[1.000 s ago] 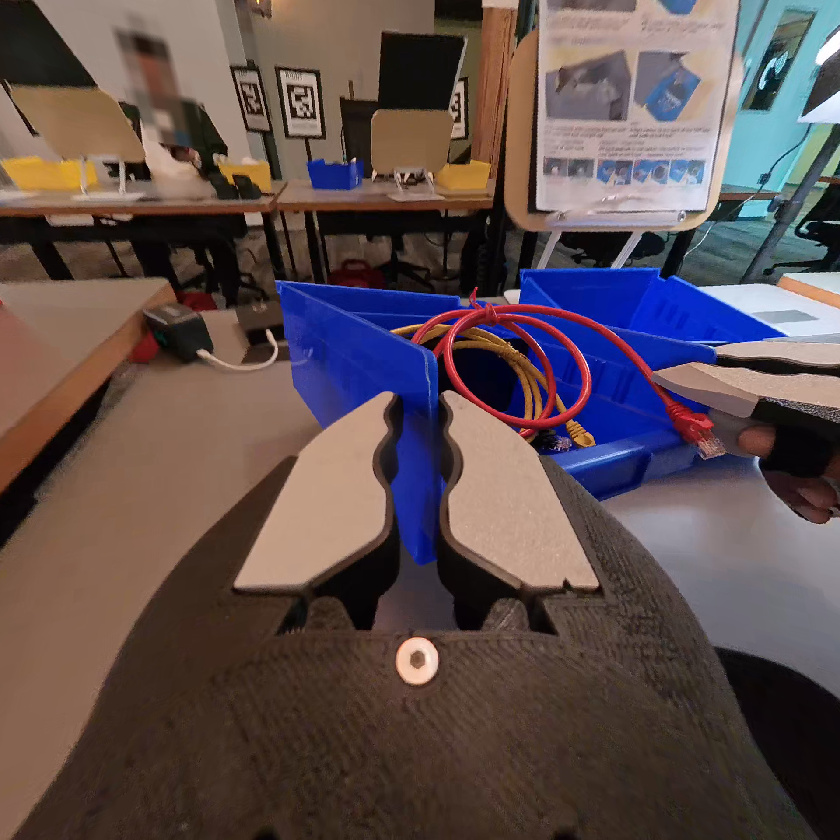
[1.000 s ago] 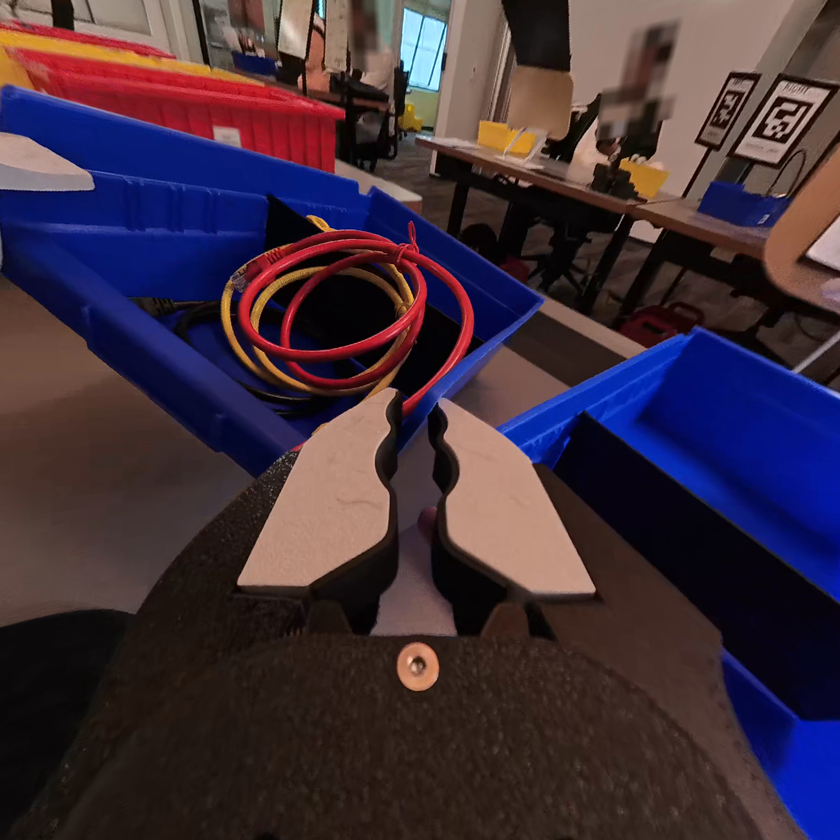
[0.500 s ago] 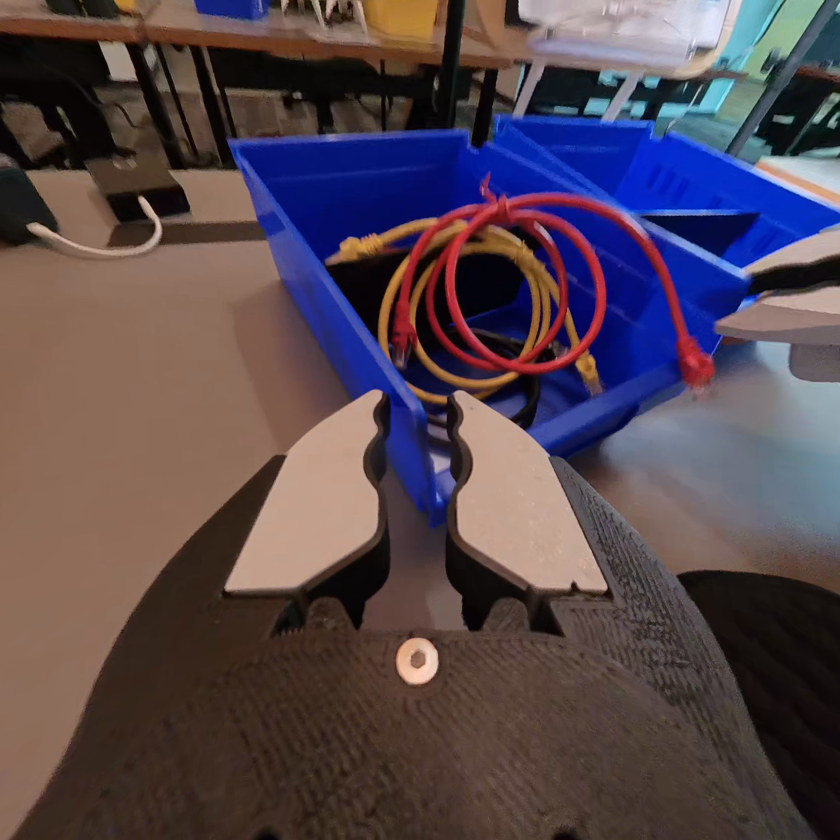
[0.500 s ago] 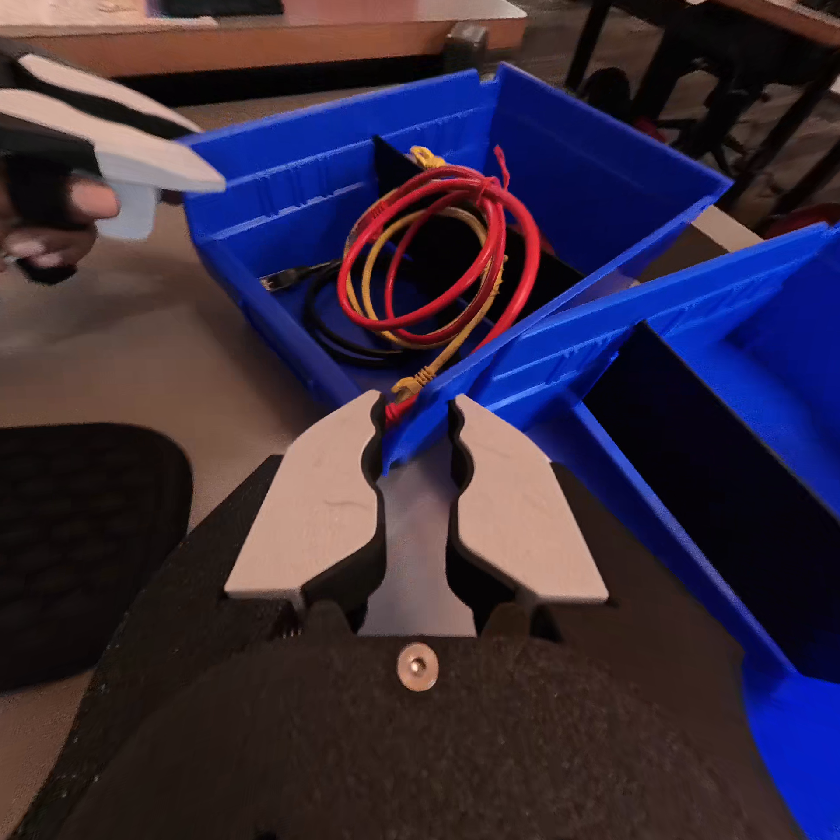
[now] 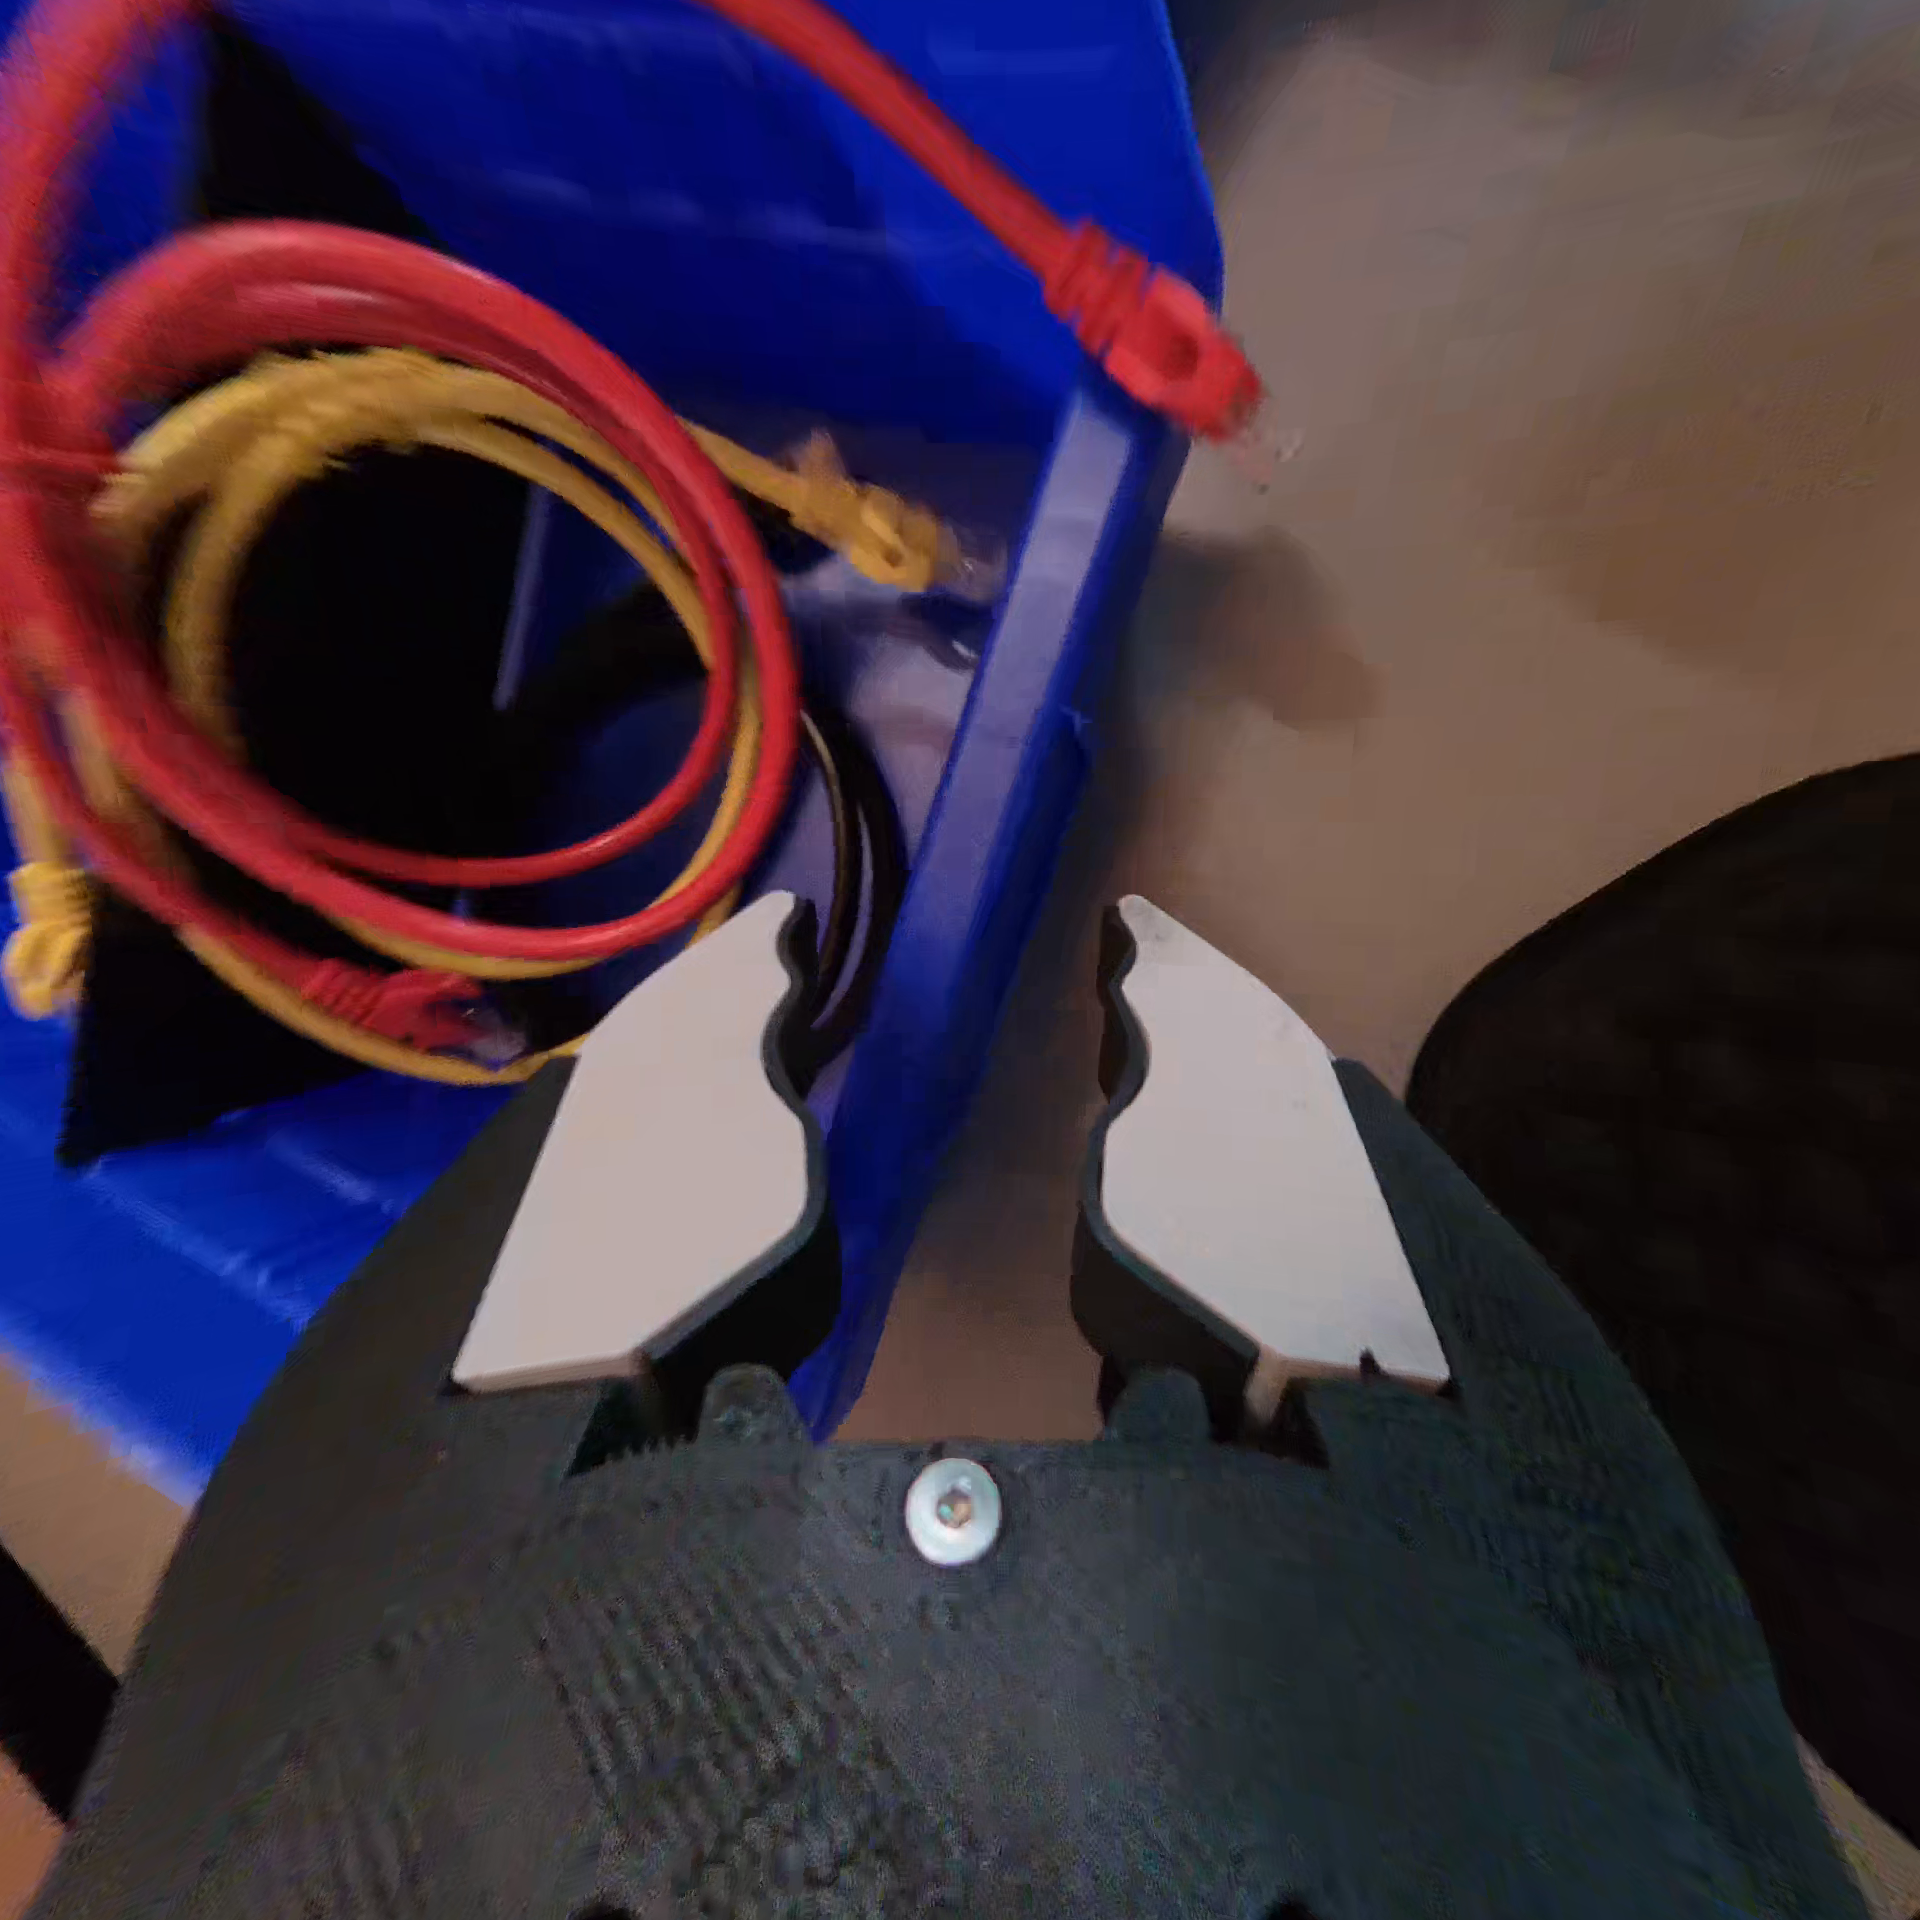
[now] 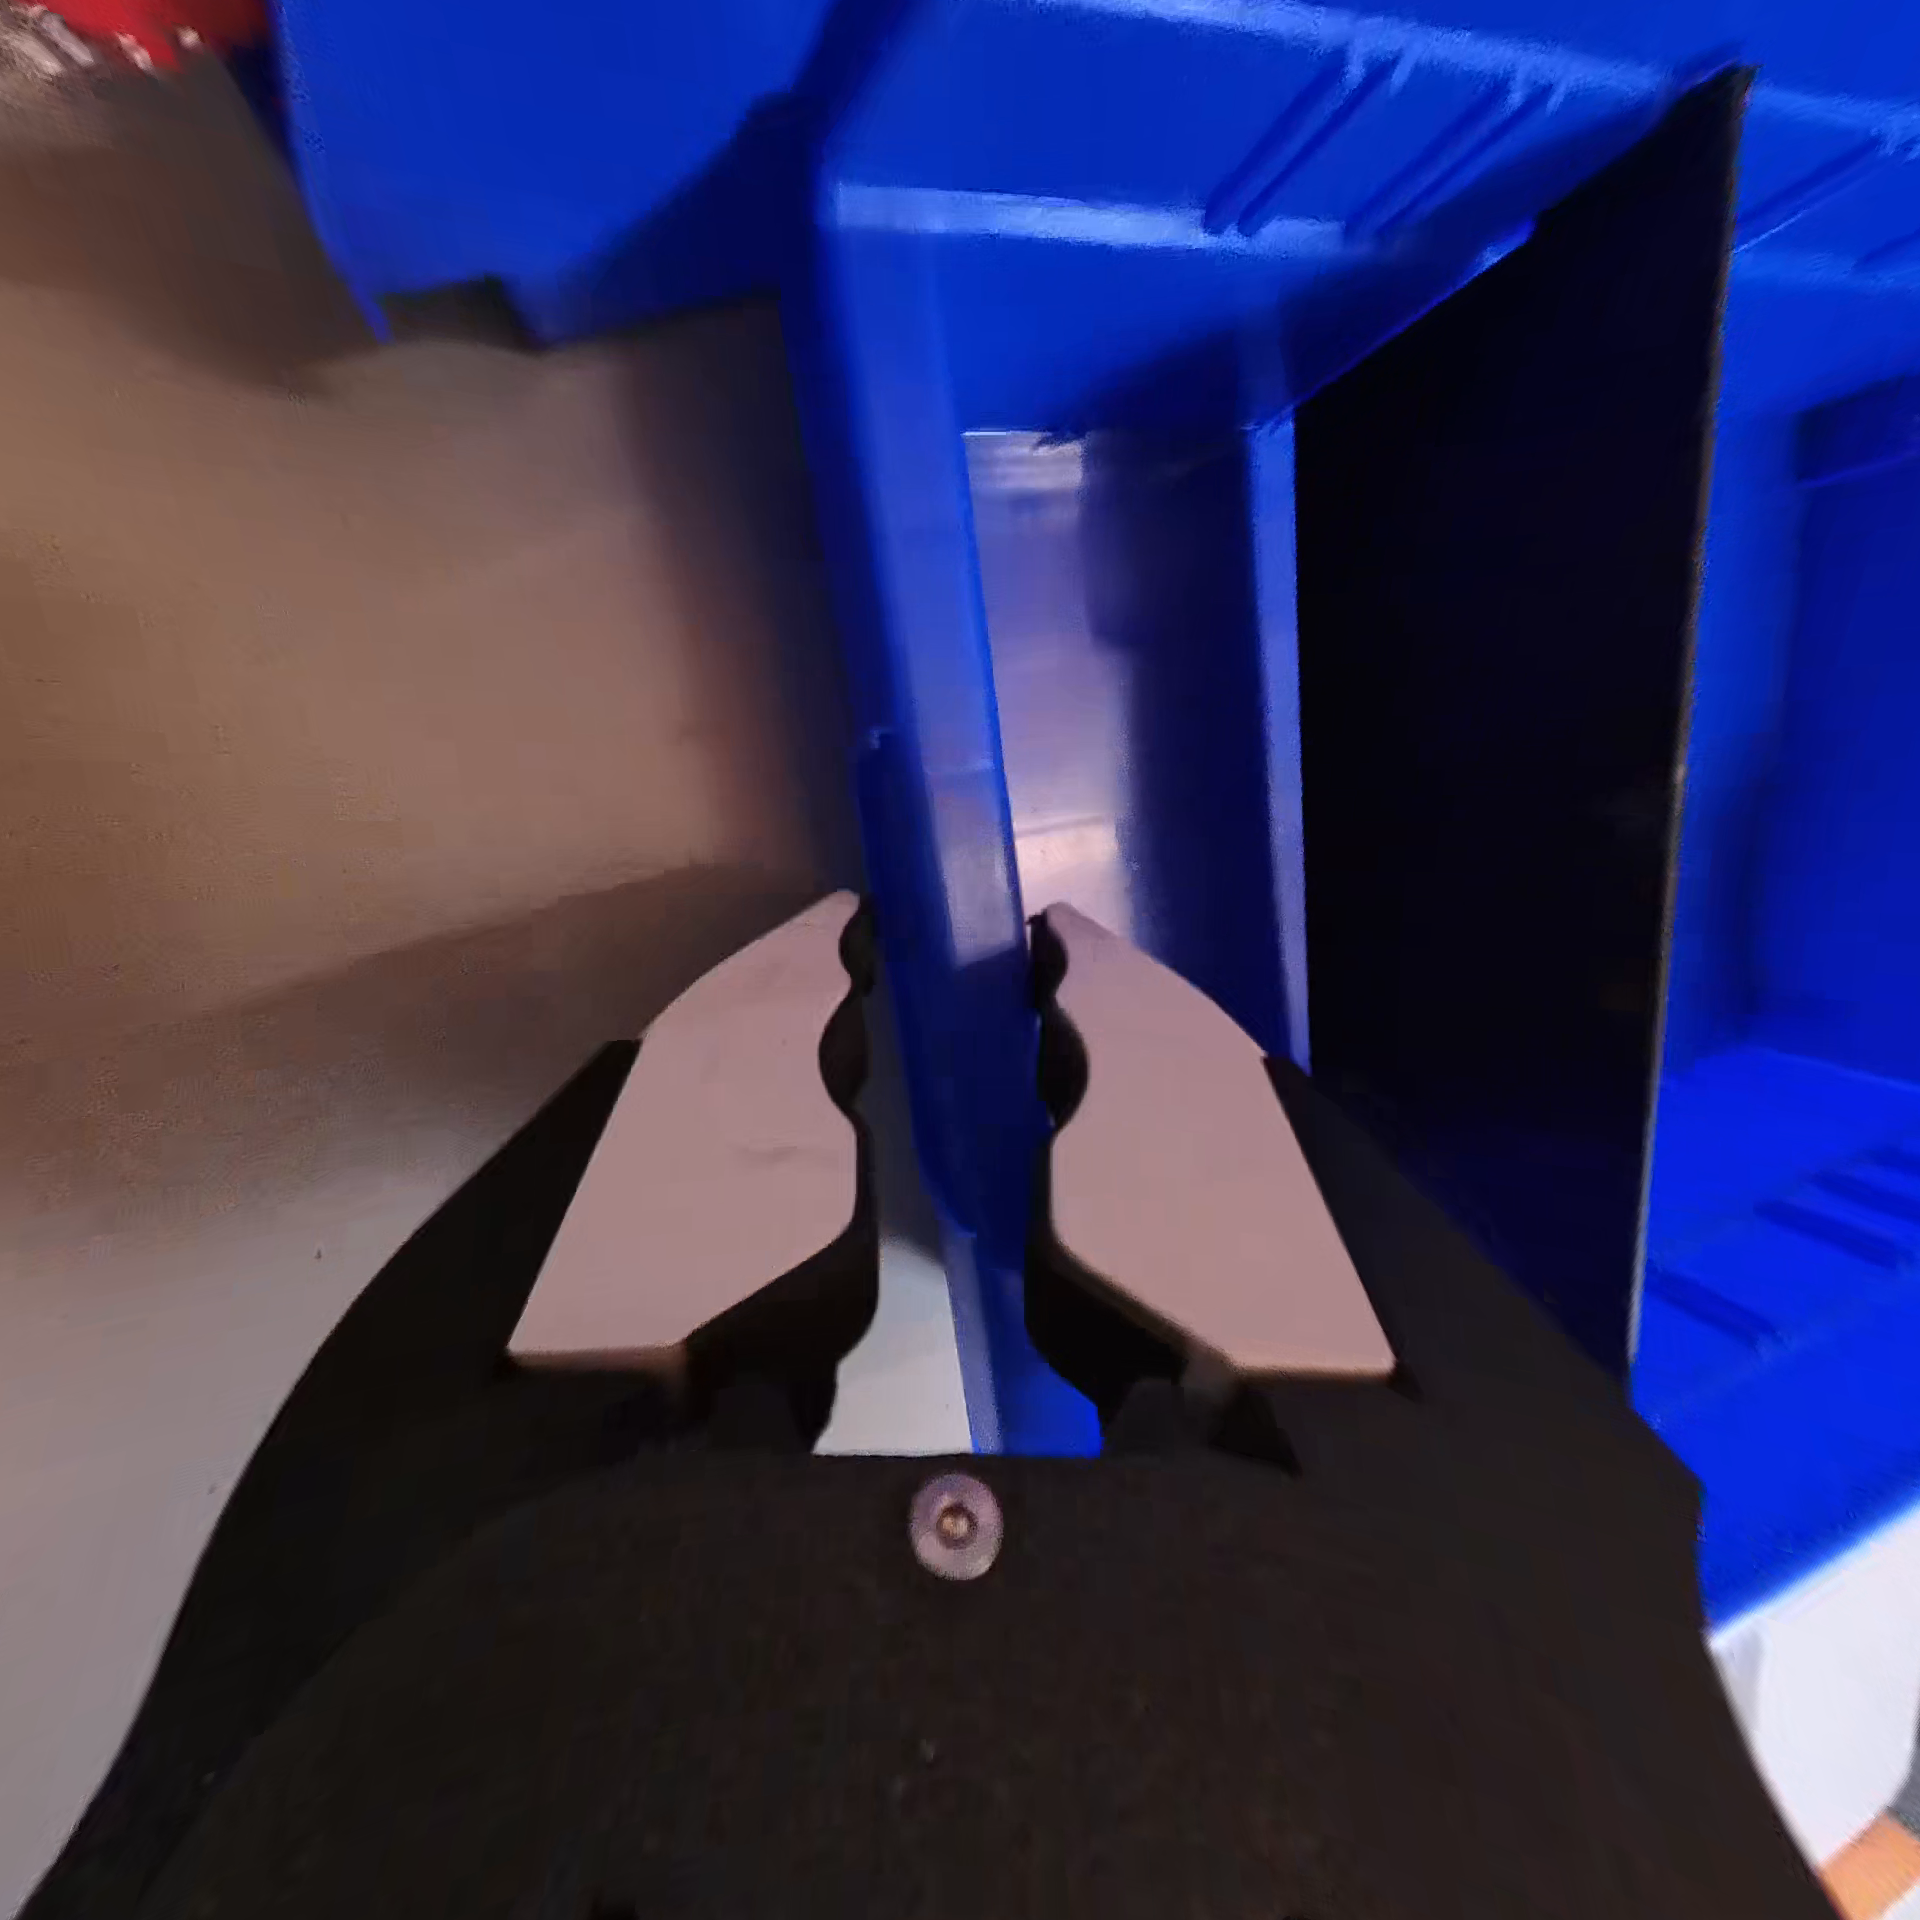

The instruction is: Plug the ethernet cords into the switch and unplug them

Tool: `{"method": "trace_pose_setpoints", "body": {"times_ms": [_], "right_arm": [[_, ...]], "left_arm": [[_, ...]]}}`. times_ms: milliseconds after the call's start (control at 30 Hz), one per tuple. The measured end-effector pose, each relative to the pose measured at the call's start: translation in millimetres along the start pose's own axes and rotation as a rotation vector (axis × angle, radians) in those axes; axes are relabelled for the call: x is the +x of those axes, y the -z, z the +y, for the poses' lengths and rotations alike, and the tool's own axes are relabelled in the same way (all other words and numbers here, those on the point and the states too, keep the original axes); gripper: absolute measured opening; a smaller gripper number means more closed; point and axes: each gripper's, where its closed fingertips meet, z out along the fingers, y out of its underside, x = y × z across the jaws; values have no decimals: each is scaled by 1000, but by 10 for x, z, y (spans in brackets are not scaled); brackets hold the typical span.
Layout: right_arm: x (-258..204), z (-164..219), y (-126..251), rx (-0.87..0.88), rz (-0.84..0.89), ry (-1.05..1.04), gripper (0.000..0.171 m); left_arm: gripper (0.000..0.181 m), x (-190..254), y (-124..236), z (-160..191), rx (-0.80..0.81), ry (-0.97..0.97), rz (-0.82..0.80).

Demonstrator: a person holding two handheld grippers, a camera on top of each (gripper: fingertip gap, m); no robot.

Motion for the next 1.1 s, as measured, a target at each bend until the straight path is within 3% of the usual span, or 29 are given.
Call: {"method": "trace_pose_setpoints", "body": {"times_ms": [33,200,500,800,933,1000,1100], "right_arm": [[5,1,15,18,5,-3,28],[-32,292,192,29,20,-67,30],[-72,1260,585,-20,128,-173,30],[399,2073,735,-93,233,-337,30],[756,2359,758,-123,366,-403,35],[896,2357,817,-74,445,-426,39],[1005,2023,1012,180,505,-487,41]], "left_arm": [[48,13,-84,14,-36,-26,12],[36,27,-210,-77,-70,-49,32],[28,18,-328,-286,-55,15,-32],[28,-210,-447,-376,-61,40,-64],[28,-410,-520,-404,-49,29,-96],[29,-538,-553,-406,-39,24,-121],[36,-693,-558,-420,1,61,-132]]}}
